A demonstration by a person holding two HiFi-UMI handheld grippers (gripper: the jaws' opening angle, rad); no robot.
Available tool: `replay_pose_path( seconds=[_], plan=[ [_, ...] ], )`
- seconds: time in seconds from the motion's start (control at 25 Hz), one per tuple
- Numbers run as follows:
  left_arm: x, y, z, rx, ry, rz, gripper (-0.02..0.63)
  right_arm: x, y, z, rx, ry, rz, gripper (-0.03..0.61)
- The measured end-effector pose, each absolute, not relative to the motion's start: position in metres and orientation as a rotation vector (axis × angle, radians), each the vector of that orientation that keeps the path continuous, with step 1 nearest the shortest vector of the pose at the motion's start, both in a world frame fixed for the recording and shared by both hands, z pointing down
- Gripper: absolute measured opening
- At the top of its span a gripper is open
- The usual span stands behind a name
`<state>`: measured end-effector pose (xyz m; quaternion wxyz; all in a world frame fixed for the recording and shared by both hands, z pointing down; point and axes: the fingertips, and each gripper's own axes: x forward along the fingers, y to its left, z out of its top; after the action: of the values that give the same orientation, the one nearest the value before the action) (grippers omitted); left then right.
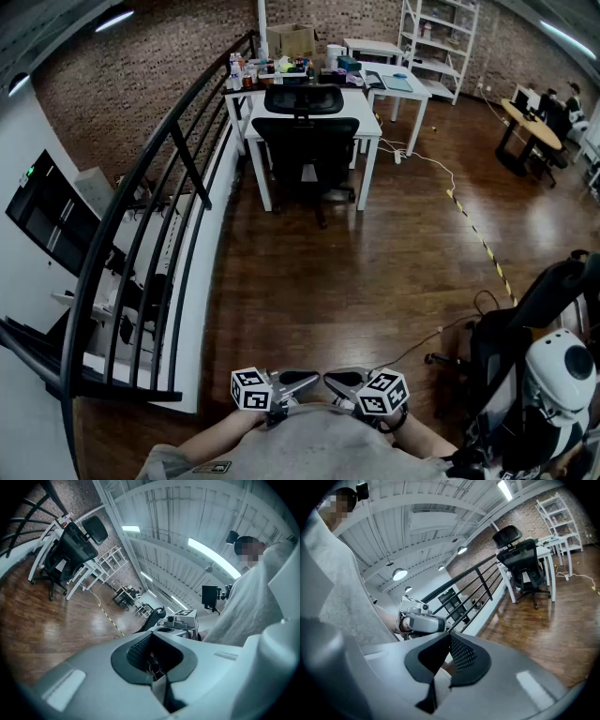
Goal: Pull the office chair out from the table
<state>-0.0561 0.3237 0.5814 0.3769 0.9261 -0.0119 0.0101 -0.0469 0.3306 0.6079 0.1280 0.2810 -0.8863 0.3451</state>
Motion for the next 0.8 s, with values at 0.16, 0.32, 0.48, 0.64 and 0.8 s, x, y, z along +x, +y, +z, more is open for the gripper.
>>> replay_pose_path(
  seconds=[0.16,0.32,0.48,0.64,0.8],
  plan=[
    [-0.077,0.310,0.575,2.378,-0.031,0.010,0.002,-0.062,0.319,0.603,0.855,-2.573,0.991,0.006],
    [-0.100,0.298,0.574,2.395,-0.022,0.017,0.002,-0.079,0.311,0.600,0.906,-2.568,0.971,0.006],
    [-0.113,0.276,0.566,2.417,-0.015,0.003,0.002,-0.088,0.297,0.598,0.949,-2.557,0.945,0.006],
    [-0.116,0.251,0.557,2.436,-0.034,-0.019,0.002,-0.084,0.275,0.595,0.976,-2.546,0.906,0.006],
    [-0.108,0.216,0.559,2.441,-0.059,-0.012,0.002,-0.068,0.239,0.595,0.991,-2.553,0.891,0.006]
  ],
)
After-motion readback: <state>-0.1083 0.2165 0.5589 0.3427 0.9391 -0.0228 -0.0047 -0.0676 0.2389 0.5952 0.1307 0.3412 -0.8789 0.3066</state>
